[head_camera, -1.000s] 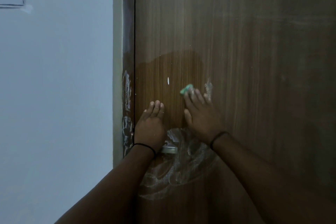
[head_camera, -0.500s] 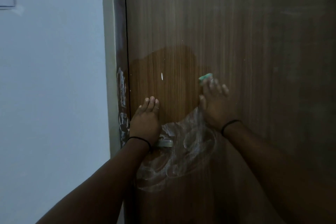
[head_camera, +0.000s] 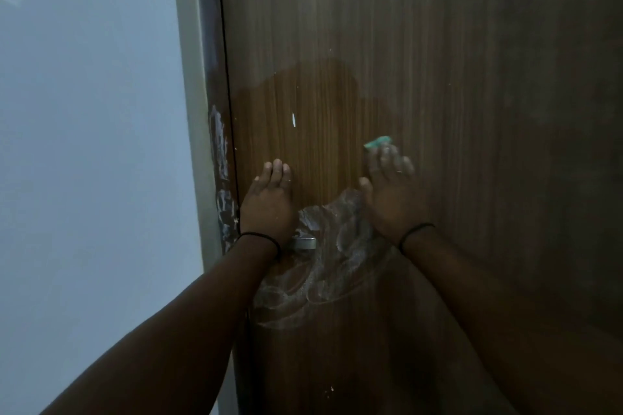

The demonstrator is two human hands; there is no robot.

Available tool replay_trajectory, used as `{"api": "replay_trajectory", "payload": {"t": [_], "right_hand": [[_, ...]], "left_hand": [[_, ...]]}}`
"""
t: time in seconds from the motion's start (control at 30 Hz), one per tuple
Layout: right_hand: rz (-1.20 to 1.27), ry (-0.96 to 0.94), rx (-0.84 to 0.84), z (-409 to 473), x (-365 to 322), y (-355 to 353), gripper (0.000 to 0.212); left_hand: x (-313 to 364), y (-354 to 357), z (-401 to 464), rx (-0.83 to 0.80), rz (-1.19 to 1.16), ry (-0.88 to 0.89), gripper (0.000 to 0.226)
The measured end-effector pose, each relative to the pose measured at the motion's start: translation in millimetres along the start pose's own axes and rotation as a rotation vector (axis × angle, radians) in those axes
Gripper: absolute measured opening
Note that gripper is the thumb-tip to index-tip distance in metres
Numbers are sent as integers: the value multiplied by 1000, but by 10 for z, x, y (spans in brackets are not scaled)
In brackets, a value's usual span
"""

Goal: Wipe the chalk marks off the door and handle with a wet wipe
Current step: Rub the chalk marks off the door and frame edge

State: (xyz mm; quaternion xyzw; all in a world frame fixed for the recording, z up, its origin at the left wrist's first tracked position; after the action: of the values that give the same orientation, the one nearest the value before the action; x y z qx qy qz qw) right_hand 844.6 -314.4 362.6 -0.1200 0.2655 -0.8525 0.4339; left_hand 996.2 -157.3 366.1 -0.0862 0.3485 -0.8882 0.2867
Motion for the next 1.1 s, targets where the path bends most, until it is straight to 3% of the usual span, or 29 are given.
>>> {"api": "replay_trajectory", "payload": {"t": [0.07,0.13,0.3,0.47,0.63,0.8,0.97,1.1], "right_hand": [[-25,-182,-54,-118,-188,105,60],[-54,-238,-105,-309,-112,155,59],[-7,15,-16,-136,32,63,61],[-102,-322,-166,-574,-183,255,58],[-58,-39,-31,-436,-31,237,58],[-58,-302,-147,-747,-265,417,56],[-21,-26,-66,-673,28,397,57],[28,-175,-131,-795,-341,489,58]], "left_hand": [[-1,11,-10,12,-19,-7,59],[-15,3,-12,22,-25,6,58],[9,23,-12,19,-14,4,58],[-2,43,-29,31,-25,3,59],[-12,67,-37,11,-21,20,60],[-14,83,-41,14,-31,17,63],[-28,81,-53,3,-22,36,63],[1,98,-66,28,-51,1,62]]}}
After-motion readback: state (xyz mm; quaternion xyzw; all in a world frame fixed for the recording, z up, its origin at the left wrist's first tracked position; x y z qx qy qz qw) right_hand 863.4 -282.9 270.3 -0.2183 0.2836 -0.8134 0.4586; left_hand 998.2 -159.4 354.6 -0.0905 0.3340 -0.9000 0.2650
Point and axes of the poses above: each hand's wrist, its own z-axis towards the middle knuckle, its own y-axis out of the palm, x = y × z, the point moved 2 cm from there along z, towards the middle knuckle
